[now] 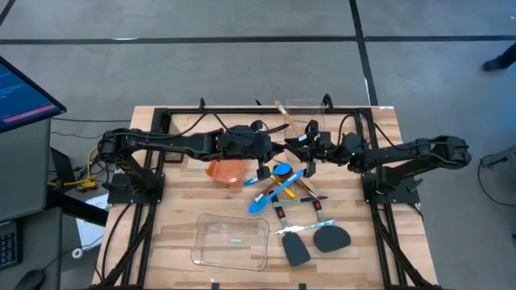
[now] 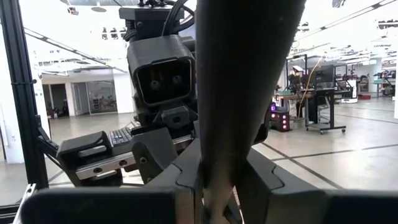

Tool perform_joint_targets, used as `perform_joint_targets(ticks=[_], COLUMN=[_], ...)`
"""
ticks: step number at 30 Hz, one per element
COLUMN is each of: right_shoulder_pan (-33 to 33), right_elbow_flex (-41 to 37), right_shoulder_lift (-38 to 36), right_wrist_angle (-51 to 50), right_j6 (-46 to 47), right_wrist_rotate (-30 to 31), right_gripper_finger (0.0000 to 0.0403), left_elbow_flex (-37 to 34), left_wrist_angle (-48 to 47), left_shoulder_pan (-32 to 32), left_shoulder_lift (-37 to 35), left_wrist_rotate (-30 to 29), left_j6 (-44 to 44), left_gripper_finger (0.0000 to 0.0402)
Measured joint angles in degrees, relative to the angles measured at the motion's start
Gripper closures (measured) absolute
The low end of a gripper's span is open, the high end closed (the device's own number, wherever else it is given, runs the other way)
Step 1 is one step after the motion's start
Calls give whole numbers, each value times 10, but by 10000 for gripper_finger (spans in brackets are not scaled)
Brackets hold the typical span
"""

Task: Pick & Place Kitchen Items
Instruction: Put the black spatula into the top transparent bin

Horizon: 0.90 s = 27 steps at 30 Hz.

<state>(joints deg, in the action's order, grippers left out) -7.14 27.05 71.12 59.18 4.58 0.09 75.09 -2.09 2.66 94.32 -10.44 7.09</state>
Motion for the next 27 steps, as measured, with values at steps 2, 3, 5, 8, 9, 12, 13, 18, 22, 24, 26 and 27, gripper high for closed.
perform_joint_targets(ticks=[2, 3, 5, 8, 9, 12, 13, 18, 22, 24, 26, 27], right_shoulder_pan=[0, 0, 0, 0, 0, 0, 0, 0, -1, -1, -6, -8], right_elbow_flex=[0, 0, 0, 0, 0, 0, 0, 0, 0, -1, 0, 0], right_shoulder_lift=[0, 0, 0, 0, 0, 0, 0, -9, -34, -58, -84, -99], right_wrist_angle=[0, 0, 0, -1, -2, -3, -4, -32, -71, -82, -106, -132], right_j6=[0, 0, 0, 0, 0, 0, 0, 0, 0, 0, 0, 0], right_wrist_rotate=[0, 0, 0, 0, -1, -1, -1, 1, 1, 1, 8, 20], right_gripper_finger=[345, 345, 345, 345, 345, 345, 345, 345, 345, 345, 345, 345], left_elbow_flex=[0, 0, 0, 0, 0, 0, 0, 0, 0, 0, 0, 0], left_wrist_angle=[0, 0, 0, 0, 0, 0, 0, -7, -32, -57, -82, -94], left_shoulder_pan=[0, 0, 0, 0, 0, 0, 0, 0, 0, 1, 1, 0], left_shoulder_lift=[0, 0, 0, 0, 0, 0, 0, -9, -32, -49, -66, -75], left_wrist_rotate=[0, 0, 0, 2, 2, -12, -20, -47, -57, -57, -57, -57], left_j6=[0, 0, 0, 0, 0, 0, 0, 5, 6, 6, 6, 6], left_gripper_finger=[381, 381, 380, 372, 367, 348, 341, 315, 304, 302, 302, 303])
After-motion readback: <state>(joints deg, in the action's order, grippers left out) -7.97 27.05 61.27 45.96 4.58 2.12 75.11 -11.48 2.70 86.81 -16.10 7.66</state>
